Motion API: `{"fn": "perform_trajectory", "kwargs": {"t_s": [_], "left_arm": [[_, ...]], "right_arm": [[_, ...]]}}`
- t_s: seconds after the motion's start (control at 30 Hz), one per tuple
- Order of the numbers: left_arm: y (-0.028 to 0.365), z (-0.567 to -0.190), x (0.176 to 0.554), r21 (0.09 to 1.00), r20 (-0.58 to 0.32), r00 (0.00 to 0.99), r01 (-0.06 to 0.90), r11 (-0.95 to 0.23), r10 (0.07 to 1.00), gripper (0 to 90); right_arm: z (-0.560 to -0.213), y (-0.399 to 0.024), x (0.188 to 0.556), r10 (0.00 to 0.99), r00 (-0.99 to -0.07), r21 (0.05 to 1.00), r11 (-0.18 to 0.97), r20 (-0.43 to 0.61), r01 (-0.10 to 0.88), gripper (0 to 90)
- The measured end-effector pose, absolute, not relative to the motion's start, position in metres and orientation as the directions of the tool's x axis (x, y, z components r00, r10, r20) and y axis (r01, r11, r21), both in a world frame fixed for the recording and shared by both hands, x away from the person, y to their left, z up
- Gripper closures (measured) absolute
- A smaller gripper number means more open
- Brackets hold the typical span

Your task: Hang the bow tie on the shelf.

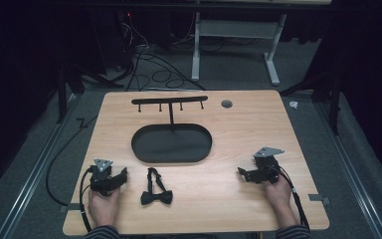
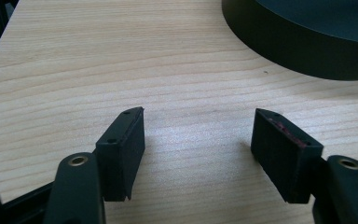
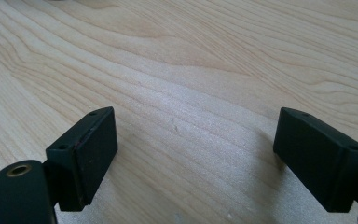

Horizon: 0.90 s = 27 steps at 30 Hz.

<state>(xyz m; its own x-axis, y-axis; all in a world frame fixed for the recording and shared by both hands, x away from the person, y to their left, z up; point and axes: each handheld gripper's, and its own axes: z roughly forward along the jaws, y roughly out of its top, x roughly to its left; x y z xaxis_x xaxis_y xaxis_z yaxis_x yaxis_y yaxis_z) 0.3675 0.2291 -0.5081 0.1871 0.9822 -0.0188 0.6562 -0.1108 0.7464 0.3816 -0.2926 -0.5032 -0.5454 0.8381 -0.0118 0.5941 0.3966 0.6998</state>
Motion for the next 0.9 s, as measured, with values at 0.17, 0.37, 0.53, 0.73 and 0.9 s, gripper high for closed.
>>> {"fn": "perform_trajectory", "kwargs": {"t_s": [0.17,0.37,0.53,0.73,0.9], "left_arm": [[0.229,-0.5082,0.3676,0.747,-0.018,0.188,0.656,-0.112,0.982,35.1],[0.229,-0.5082,0.3676,0.746,-0.018,0.188,0.656,-0.112,0.982,35.1],[0.229,-0.5082,0.3676,0.746,-0.019,0.189,0.656,-0.112,0.982,35.0],[0.2291,-0.5081,0.3675,0.746,-0.022,0.191,0.656,-0.111,0.981,34.7],[0.2283,-0.5082,0.367,0.747,-0.026,0.189,0.656,-0.107,0.982,34.5]], "right_arm": [[-0.5032,-0.2926,0.3816,0.838,-0.545,0.7,0.396,-0.012,0.594,14.3],[-0.5033,-0.2927,0.3817,0.837,-0.546,0.7,0.398,-0.013,0.593,14.3],[-0.5032,-0.2927,0.3816,0.838,-0.545,0.699,0.397,-0.012,0.594,14.3],[-0.5034,-0.2926,0.3816,0.838,-0.545,0.701,0.396,-0.012,0.593,14.3],[-0.5034,-0.2926,0.3816,0.838,-0.545,0.701,0.396,-0.012,0.593,14.3]]}}
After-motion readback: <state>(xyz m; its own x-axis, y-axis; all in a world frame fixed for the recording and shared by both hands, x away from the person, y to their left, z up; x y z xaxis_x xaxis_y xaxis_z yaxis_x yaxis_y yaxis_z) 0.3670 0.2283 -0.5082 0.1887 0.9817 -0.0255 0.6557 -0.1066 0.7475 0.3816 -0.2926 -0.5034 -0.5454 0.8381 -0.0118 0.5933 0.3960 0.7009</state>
